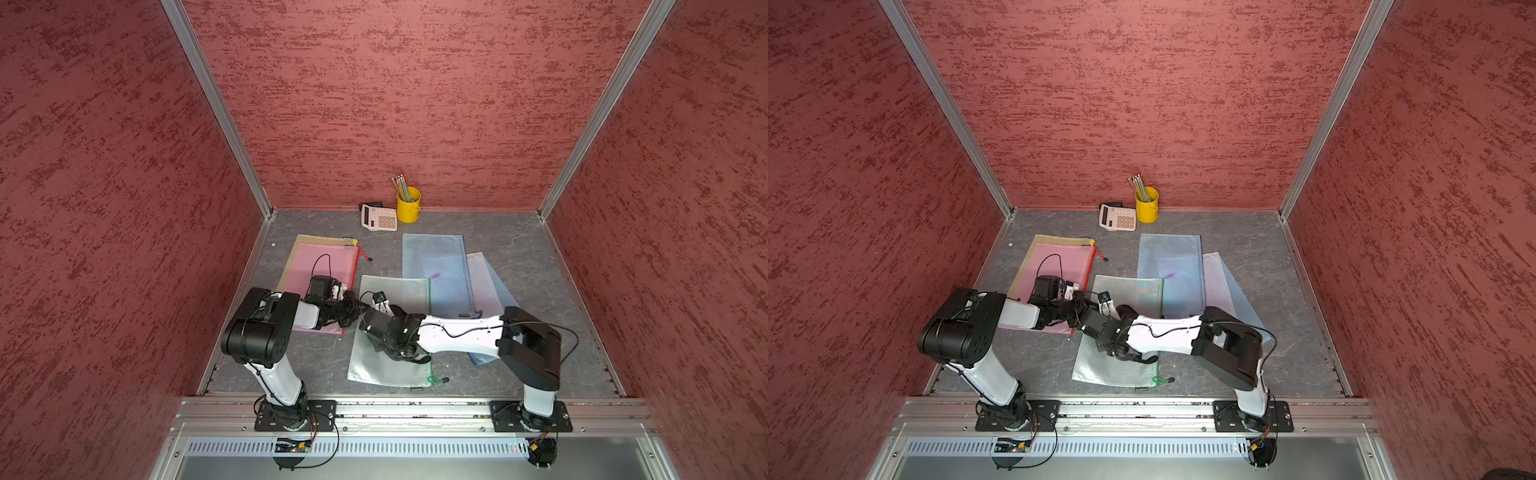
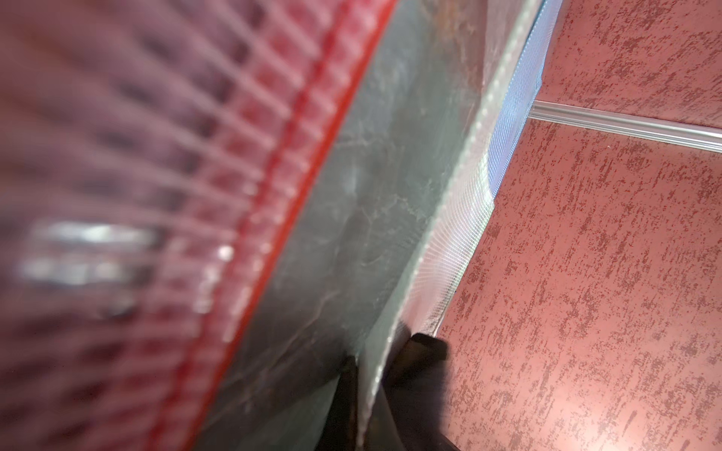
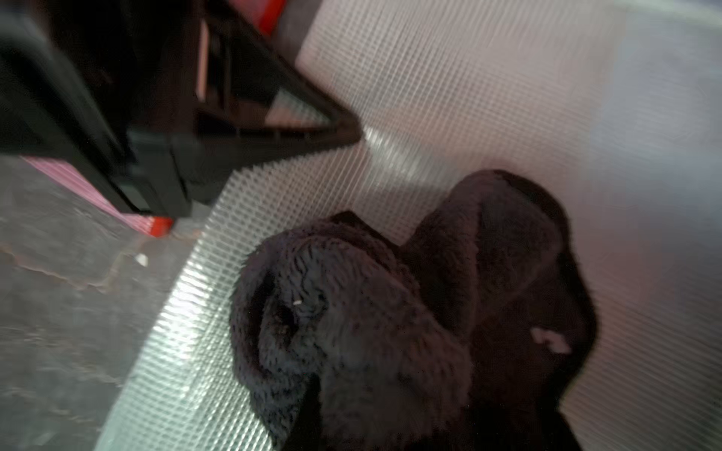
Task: Wipe the document bag
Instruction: Wipe the dirt from the document bag.
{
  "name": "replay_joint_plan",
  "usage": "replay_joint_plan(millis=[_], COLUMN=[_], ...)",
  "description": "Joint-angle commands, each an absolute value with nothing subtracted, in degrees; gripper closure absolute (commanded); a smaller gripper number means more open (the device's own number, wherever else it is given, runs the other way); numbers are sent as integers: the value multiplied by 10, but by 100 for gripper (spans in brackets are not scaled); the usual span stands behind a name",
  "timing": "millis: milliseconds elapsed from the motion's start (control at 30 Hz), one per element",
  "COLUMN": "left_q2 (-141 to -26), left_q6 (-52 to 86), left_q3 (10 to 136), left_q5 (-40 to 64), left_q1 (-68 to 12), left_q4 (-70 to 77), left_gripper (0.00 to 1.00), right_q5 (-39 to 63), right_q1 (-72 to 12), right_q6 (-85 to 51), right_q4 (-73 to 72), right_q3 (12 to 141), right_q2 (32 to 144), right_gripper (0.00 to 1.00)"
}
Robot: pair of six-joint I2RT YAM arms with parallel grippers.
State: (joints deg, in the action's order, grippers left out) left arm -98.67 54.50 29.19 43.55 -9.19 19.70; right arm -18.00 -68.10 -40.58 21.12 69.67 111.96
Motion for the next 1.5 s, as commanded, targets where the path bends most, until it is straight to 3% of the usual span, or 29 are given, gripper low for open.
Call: replay_joint_plan(millis=[0, 167, 433, 633, 767, 967, 1133, 1267, 1467], left_q2=[-1006, -1007, -1022, -1027, -1024, -1016, -1018, -1018, -1019], left_q6=[566, 565, 556, 538, 535, 538, 546, 551, 547], left_q3=[278, 285, 302, 301, 286, 276, 280, 286, 298], left_q5=[387, 387, 399, 406, 407, 399, 390, 389, 386], left_q1=[-96, -87, -66, -65, -68, -79, -89, -91, -91], left_q4=[182, 176, 175, 169, 174, 174, 171, 172, 158], left_gripper=[100, 100, 100, 100, 100, 100, 100, 100, 100], right_q5=[-141, -120, -58, -167, -231, -230, -199, -159, -111], right_q1=[-691, -729, -780, -709, -648, -643, -640, -650, -712], right_q6=[-422, -498, -659, -610, -500, -391, -398, -448, -475], right_q4=[205, 266, 407, 523, 467, 437, 324, 241, 260], right_q3=[654, 604, 507, 588, 711, 862, 813, 702, 622], right_q2=[1152, 1146, 1039, 951, 973, 1109, 1141, 1152, 1185], right_gripper=[99, 100, 100, 100, 100, 100, 100, 100, 100])
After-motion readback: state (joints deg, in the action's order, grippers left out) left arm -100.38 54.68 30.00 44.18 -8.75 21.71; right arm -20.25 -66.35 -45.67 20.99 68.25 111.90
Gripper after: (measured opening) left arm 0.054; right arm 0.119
